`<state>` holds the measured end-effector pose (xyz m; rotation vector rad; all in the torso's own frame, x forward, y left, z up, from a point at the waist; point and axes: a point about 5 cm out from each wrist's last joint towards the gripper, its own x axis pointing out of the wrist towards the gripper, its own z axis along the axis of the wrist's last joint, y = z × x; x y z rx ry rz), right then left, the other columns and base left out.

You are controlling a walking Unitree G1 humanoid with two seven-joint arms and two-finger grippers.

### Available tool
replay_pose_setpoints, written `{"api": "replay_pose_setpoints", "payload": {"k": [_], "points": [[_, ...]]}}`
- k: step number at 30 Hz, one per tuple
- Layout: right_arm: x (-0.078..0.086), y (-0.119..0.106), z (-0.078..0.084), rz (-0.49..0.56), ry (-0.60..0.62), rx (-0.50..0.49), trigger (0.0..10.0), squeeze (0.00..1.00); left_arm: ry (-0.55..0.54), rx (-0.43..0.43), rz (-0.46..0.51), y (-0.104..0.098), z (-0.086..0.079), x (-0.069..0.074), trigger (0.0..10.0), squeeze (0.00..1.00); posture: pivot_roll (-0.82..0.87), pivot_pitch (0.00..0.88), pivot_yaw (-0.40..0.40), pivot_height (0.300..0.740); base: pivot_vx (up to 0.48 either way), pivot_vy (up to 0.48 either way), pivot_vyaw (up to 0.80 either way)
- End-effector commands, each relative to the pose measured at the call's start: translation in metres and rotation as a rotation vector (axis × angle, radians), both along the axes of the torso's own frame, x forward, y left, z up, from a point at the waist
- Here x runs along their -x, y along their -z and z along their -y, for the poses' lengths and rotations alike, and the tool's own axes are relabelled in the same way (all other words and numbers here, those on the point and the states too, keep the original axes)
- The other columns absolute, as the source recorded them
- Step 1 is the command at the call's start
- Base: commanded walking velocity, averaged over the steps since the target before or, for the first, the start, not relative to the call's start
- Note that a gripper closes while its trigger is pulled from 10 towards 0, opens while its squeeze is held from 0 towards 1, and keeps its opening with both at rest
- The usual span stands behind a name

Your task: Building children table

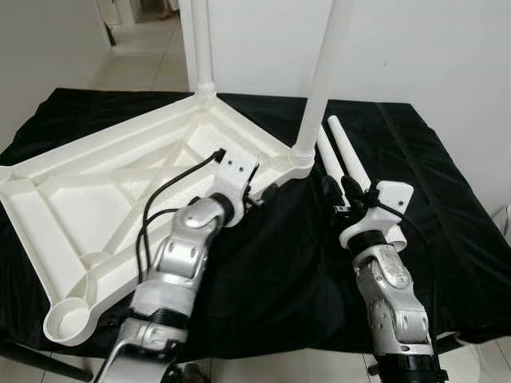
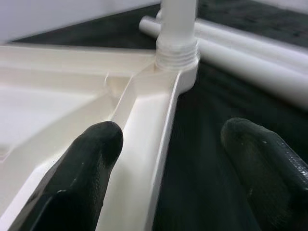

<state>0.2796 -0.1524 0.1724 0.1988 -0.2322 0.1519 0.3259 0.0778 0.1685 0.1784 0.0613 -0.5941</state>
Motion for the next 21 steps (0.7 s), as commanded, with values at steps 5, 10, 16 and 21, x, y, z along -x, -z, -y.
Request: {"api": "replay_pose_setpoints", "payload": {"k": [5,10,16,21], "points": [[-0.002,0.001,-0.004,0.003,0.003,-0.013,10.0,0.0,-0.034,-0.087,-0.007,0.016,-0.026,0.007,10.0,0.0,0.08,0.029,0.009,0.74,0.0,0.0,0.0],[-0.004,0.001,-0.005,0.006,0.003,-0.018,10.0,0.0,-0.031,-0.172,0.003,0.025,-0.047,0.012,10.0,0.0,0.08,0.023,0.009,0.74,0.0,0.0,0.0],[-0.005,0.0,-0.004,0.013,0.007,-0.019,10.0,0.0,-0.085,-0.189,-0.039,0.028,-0.071,0.012,10.0,0.0,0.08,0.016,0.009,0.74,0.0,0.0,0.0],[-0.007,-0.001,-0.004,0.019,0.007,-0.021,10.0,0.0,-0.137,-0.185,-0.057,0.028,-0.088,0.012,10.0,0.0,0.08,0.01,0.005,0.74,0.0,0.0,0.0]]}}
